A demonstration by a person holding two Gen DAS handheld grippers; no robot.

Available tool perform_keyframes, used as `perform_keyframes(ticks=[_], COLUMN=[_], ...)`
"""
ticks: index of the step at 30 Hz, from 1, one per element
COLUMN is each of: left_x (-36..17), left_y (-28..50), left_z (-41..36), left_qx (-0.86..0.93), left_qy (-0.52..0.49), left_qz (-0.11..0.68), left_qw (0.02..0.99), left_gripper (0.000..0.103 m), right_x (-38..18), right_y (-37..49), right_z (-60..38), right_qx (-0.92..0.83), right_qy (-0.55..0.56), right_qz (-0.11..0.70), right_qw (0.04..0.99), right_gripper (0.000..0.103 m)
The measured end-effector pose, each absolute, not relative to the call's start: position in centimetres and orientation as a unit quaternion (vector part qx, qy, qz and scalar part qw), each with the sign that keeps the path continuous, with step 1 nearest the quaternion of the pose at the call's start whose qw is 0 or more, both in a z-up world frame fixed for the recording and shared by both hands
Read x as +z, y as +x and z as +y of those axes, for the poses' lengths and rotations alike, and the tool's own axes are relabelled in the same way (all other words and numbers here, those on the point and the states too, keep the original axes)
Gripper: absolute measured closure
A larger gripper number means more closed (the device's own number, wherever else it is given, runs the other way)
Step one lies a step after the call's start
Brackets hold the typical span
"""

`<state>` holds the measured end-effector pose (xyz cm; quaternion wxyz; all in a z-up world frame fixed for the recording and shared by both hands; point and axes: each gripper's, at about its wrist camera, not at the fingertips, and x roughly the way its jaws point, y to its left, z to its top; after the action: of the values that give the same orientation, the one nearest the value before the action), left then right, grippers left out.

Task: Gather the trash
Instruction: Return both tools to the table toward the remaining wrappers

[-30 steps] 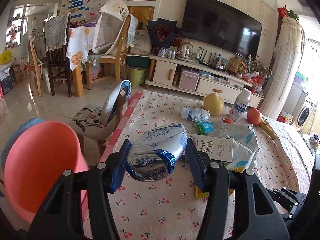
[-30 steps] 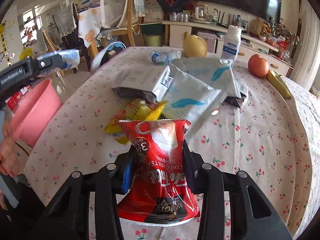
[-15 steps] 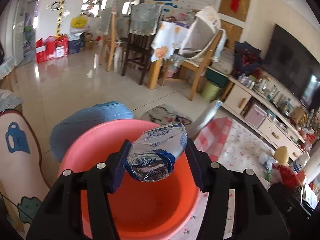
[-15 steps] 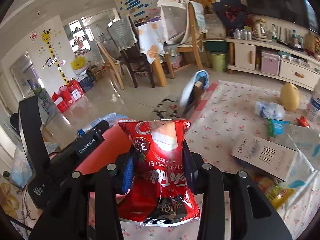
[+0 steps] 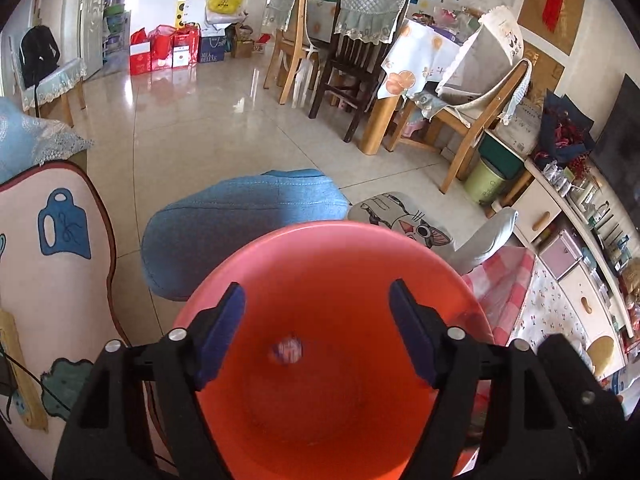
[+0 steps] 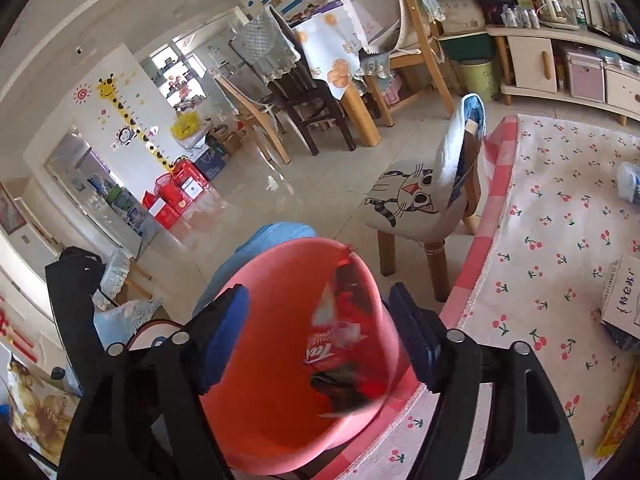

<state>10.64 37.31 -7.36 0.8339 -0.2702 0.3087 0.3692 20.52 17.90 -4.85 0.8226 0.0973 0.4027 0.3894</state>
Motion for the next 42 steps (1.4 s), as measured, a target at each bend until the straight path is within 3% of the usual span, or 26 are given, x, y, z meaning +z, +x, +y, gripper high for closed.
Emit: perform_keyframes(ticks=[10,19,42], left_x=[-6.2,-5.4,-1.9], left_y=[11.1,12.9,9.8], left_z=[34.0,28.7,11.2], left_qx=[0.334,0.275,0.221], left_qy=[-0.233,-0.166,0.004], left_qz=[0.259,0.264,0.276], left_qw=[0.876,0.909,0.935], left_gripper=[0.019,0.016,0.011], right_x=[-4.1,-4.2,-4.6], right_y=[17.7,13.8,10.7], right_z=[9.5,2.6,-10.6], right_qx=[0.32,0.264,0.186], right_qy=[0.076,0.013,0.032], right_qz=[0.337,0.283,0.268], right_qw=[0.882,0.922,0.945], right_gripper=[0.01,0.005,0.005])
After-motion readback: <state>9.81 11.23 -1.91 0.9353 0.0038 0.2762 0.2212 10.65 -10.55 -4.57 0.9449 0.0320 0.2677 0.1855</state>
